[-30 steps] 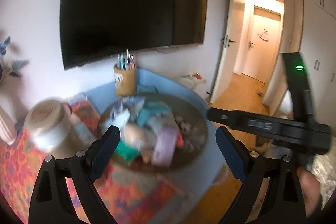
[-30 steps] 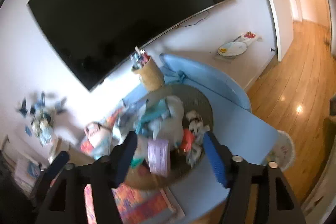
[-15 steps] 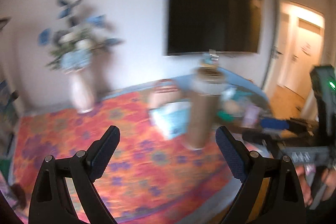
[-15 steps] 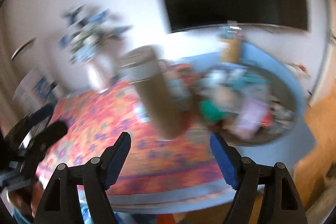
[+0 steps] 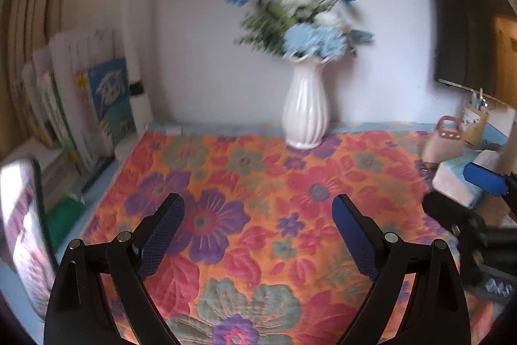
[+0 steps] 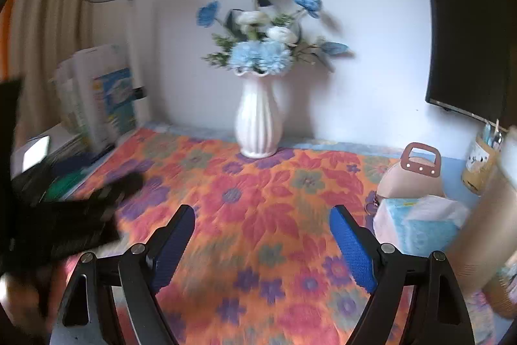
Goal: Organize soft objects
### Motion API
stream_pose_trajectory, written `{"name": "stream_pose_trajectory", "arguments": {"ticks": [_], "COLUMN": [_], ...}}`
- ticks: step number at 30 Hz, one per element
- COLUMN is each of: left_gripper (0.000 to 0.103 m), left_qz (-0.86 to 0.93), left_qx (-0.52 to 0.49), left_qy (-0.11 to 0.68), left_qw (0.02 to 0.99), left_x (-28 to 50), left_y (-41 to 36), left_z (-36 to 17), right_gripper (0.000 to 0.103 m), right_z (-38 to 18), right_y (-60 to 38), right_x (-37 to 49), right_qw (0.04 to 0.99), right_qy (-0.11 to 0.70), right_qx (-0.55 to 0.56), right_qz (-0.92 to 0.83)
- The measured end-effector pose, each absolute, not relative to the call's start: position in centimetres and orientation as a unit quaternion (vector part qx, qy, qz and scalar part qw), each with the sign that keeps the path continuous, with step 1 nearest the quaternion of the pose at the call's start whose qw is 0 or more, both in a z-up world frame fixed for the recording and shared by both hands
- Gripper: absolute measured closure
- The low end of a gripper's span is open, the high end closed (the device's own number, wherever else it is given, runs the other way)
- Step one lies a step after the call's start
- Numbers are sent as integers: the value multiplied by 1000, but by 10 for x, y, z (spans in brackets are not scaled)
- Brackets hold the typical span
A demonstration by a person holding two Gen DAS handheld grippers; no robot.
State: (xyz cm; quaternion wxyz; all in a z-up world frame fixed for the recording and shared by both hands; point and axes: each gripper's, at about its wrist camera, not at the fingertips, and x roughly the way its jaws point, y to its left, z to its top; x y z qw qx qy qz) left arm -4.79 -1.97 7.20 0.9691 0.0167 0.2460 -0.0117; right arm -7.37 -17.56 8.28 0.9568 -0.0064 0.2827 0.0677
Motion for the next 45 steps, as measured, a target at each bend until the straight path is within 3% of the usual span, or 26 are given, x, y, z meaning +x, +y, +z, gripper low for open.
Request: {"name": "stream_pose_trajectory", "arguments": {"ticks": [7,10,14,16,45], "left_gripper": [11,11,10,0,1], "left_qz": [-7,1,9,12,13], "left_qx": [-2,15,40,42,23], "left_qy": [279,285,286,287,303], "left_qw": [960,958,957,957,953], "left_x": [-39,-37,-38,-38,-33], "left_y": [-11,-16,-24,-24,-16], "left_z": [48,45,43,43,42], "right_gripper": [18,0,0,0,0], "right_z": [58,57,55,54,49], "right_y": [-168,-173,-180,-180,-165], "right_x": [-54,-54,-53,-53,-50], "right_qw": [954,955,954,953,948], "right_qy": [296,293,297,302,317], "right_qx": [-6,7,22,23,-15], "right_qz": [51,39,28,23,6]}}
